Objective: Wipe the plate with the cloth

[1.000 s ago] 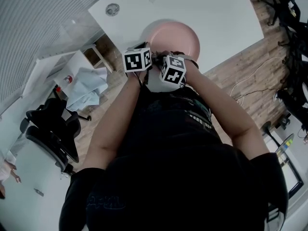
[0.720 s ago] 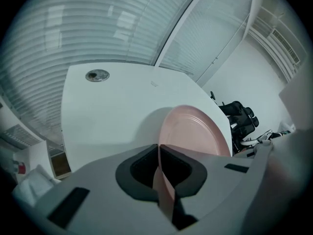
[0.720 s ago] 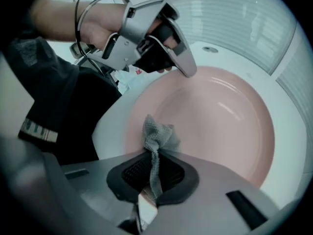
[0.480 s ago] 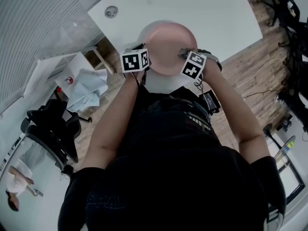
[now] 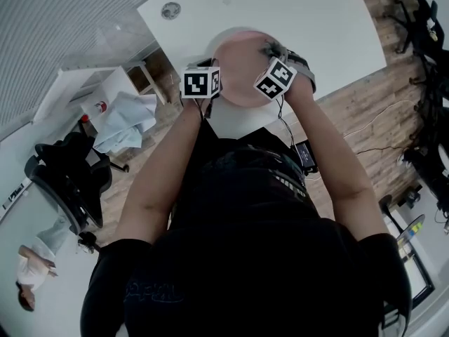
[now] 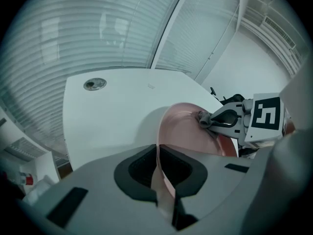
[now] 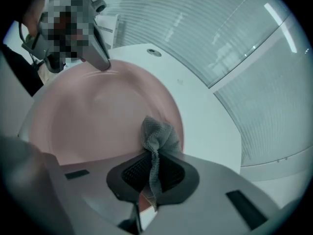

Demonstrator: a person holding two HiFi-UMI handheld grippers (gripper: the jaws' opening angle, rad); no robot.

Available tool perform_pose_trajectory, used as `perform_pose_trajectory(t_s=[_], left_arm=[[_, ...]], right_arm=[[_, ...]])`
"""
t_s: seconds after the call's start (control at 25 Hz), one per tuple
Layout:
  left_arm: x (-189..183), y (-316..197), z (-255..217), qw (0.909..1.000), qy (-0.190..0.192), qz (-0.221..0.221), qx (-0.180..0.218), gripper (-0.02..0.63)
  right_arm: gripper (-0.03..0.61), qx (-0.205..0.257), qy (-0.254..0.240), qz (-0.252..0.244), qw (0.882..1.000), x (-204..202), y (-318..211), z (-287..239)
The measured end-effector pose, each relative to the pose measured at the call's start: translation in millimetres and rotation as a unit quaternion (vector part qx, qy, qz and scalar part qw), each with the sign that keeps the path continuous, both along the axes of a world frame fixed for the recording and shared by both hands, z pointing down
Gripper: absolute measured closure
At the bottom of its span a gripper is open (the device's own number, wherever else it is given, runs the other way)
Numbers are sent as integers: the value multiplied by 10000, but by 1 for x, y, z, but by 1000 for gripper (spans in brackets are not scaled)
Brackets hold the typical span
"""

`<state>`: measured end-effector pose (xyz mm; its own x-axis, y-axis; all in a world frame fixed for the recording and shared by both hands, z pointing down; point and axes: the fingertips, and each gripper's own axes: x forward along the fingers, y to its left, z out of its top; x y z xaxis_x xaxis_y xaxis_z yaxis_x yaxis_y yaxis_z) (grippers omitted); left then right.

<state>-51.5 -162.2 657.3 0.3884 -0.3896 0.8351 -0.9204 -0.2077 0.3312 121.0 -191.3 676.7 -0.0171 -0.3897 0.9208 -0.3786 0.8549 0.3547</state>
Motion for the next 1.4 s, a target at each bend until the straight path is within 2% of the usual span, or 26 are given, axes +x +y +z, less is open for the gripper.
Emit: perform_pose_trajectory(t_s=[0.12,0.2,0.32,0.4,0.48,0.56,0.68,0.8,0.96,1.08,1.16,1.28,1.4], left_arm=[[-3,-1,-7,9998,20,-108,182,582],[-3,-1,-14,9994,22,-159,295,539],[-4,0,-25,9987,-4,-243,450,520],[-3,3,-36,9980,-16,-311,558,515],[-2,7,-46,9972,-24,-332,666,514],[0,12,-55,9964,-3,-345,778,512],[2,18,-74,9943,74,-424,980,512],[7,24,-91,9924,89,-470,1130,512],[11,29,-105,9907,59,-468,1275,512],[13,35,-116,9890,77,-439,1411,514],[18,40,-126,9879,168,-339,1506,518],[25,49,-147,9847,299,-137,1713,586],[33,60,-174,9777,623,91,2005,597]], right_arm=[[545,166,-340,45,9993,-9,0,-13],[545,242,-646,102,9976,-17,2,-25],[545,161,-1214,281,9921,-28,10,-43],[544,30,-1684,505,9844,-31,16,-57],[543,-175,-2344,947,9674,-34,24,-71],[543,-292,-2982,1390,9439,-35,31,-86],[543,-234,-3530,1611,9214,-37,40,-112],[543,-168,-3808,1624,9101,-35,47,-131],[543,-107,-3964,1575,9044,-35,51,-142],[543,-138,-4121,1358,9009,-41,57,-150],[543,-133,-4230,1169,8985,-43,63,-159],[543,-98,-4456,1045,8891,-44,69,-171],[543,-77,-4630,983,8809,-44,77,-182]])
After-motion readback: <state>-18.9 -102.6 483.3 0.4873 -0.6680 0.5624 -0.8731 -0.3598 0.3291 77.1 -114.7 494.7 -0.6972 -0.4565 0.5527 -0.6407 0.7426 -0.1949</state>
